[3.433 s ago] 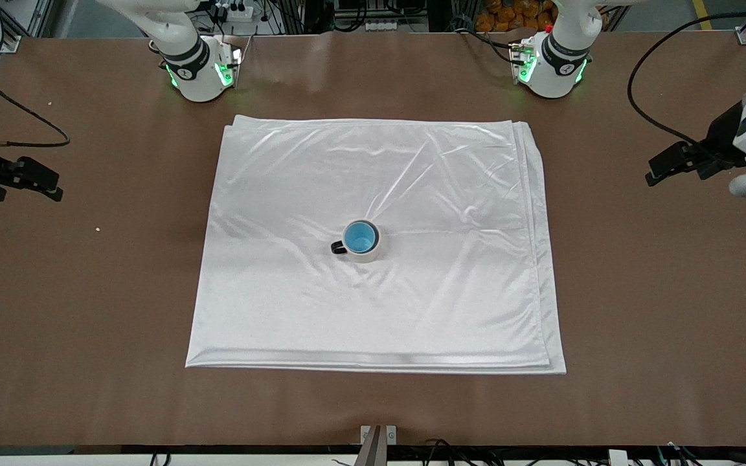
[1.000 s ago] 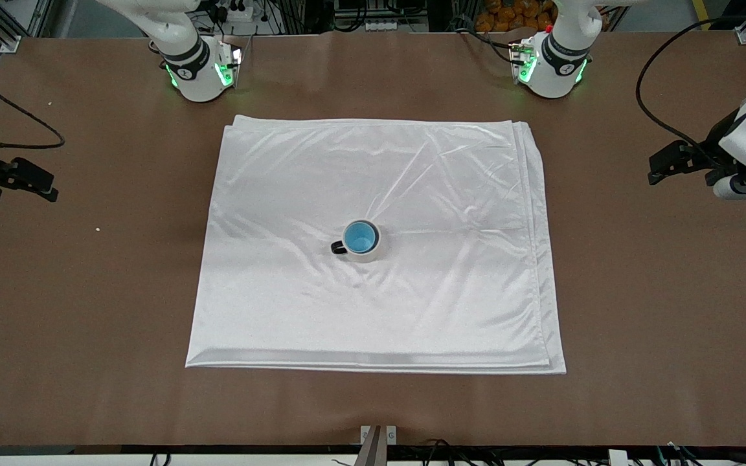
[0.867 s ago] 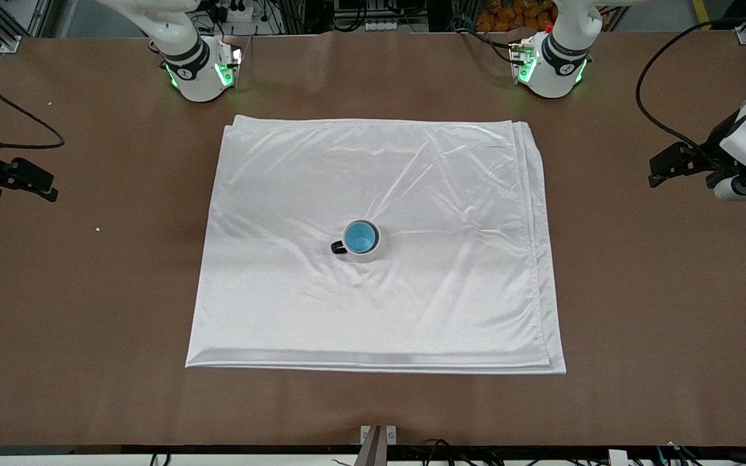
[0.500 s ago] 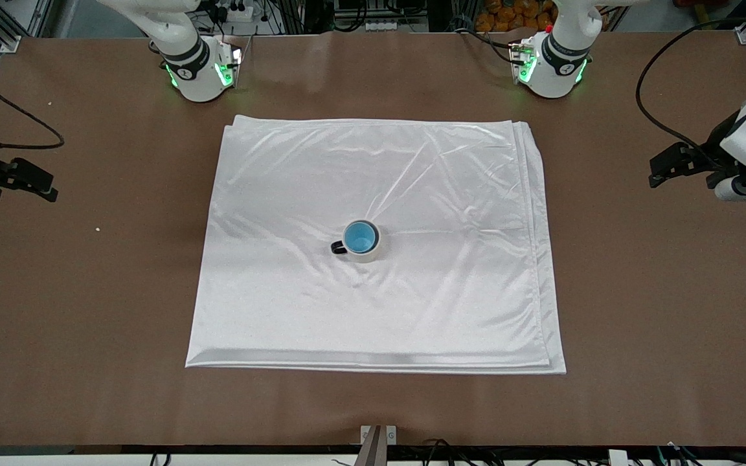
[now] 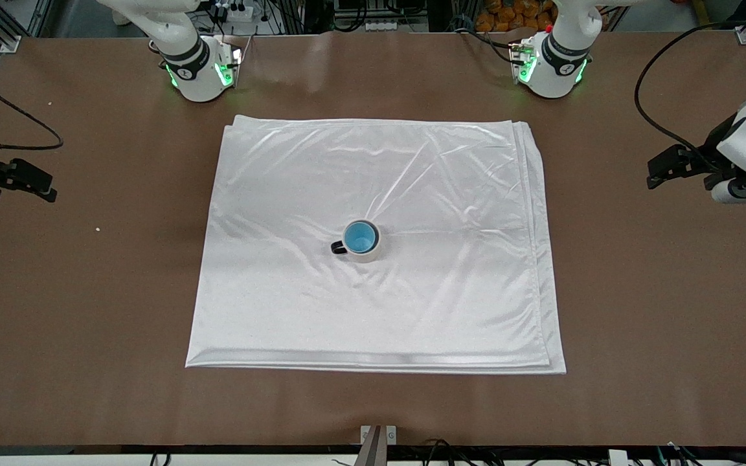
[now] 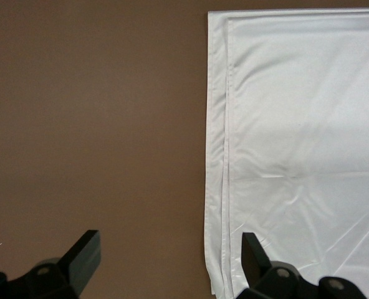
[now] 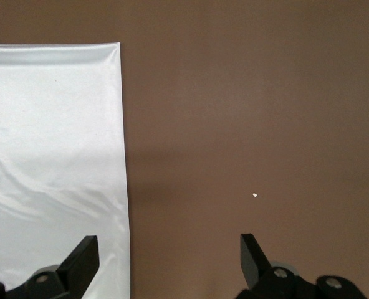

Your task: Place blue cup into white mug on cloth

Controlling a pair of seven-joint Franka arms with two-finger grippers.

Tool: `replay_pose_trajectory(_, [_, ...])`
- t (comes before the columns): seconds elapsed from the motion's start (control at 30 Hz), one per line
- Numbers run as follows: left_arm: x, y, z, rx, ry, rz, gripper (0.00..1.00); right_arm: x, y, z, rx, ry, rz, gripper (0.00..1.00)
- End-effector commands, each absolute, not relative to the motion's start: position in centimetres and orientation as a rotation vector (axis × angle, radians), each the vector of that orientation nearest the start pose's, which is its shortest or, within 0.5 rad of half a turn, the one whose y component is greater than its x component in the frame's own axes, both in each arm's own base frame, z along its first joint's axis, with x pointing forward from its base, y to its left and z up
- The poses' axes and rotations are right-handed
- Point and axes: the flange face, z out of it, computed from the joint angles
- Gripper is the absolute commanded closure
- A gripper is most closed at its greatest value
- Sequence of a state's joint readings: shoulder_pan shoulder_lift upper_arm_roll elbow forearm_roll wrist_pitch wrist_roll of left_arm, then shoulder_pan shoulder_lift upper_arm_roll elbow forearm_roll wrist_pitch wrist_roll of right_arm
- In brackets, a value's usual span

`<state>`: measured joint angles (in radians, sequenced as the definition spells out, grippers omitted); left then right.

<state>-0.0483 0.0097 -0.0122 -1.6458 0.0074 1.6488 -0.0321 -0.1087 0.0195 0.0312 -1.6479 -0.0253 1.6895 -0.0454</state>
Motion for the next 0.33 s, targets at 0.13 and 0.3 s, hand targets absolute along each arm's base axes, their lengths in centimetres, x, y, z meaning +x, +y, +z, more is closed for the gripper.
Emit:
replay_pose_trajectory(0.13, [56.51,-3.52,59.46,-3.112,0.087,-0.007,0.0,56.69,-4.74,58.62,-3.152,0.076,-0.033,0.0])
replay_pose_trajectory(0.3, [56.5,-3.61,59.46,-3.112,0.089,-0.007,0.0,56.69,-4.83,58.51,-3.151,0.076,-0.026,0.0])
